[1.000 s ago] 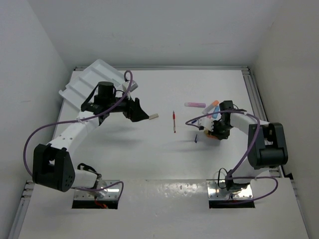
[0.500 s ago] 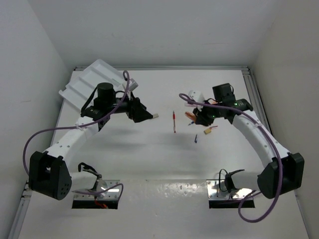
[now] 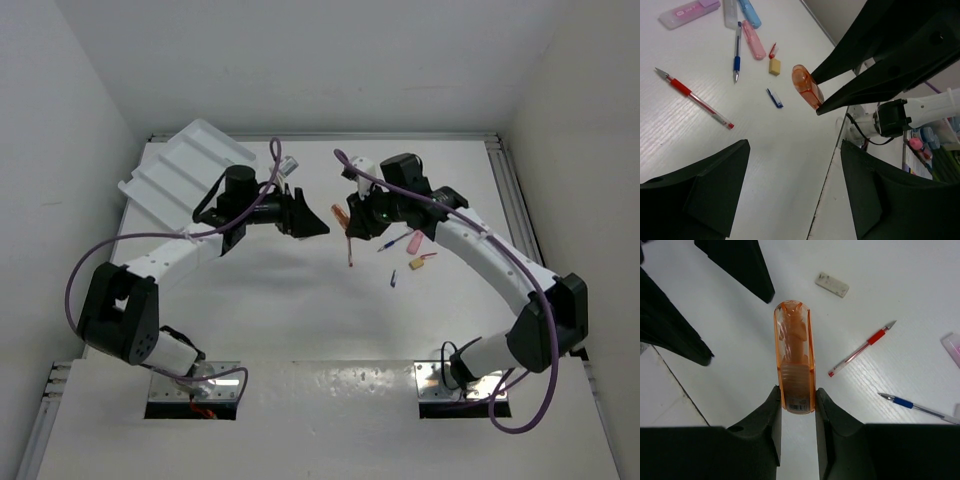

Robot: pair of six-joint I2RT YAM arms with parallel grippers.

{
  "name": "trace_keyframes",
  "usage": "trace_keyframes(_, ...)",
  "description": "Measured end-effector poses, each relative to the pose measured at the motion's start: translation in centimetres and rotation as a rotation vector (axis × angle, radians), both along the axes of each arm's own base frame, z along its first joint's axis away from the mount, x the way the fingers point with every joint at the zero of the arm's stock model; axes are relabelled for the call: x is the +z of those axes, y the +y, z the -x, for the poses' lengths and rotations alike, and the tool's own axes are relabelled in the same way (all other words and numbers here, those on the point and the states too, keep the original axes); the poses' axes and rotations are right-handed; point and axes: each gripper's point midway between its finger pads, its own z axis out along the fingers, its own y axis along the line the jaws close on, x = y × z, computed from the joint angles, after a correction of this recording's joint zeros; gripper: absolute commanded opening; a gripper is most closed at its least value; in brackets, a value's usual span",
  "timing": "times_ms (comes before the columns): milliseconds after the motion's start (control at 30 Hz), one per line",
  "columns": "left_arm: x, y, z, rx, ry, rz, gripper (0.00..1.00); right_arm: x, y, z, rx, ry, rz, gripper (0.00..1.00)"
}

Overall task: Sort the stationery into containers
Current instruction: Place the pen in the storage box.

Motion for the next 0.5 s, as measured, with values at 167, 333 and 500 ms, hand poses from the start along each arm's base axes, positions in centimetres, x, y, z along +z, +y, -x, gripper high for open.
trace_keyframes(167, -0.2, -0.6, -1.0, 0.008, 0.035, 0.012, 0.74, 0.2, 1.4, 0.2, 0.005, 0.002, -0.015, 0.00)
trace_keyframes(333, -0.1, -1.2, -2.0, 0.017, 0.064, 0.030, 0.60, -0.4, 2.4, 0.7, 0.021, 0.025, -0.013, 0.00)
trace_keyframes(500, -0.6, -1.6, -2.5, 0.015, 0.105, 0.046, 0.38, -0.7, 2.6, 0.6, 0.009, 0.043, -0.012, 0.00)
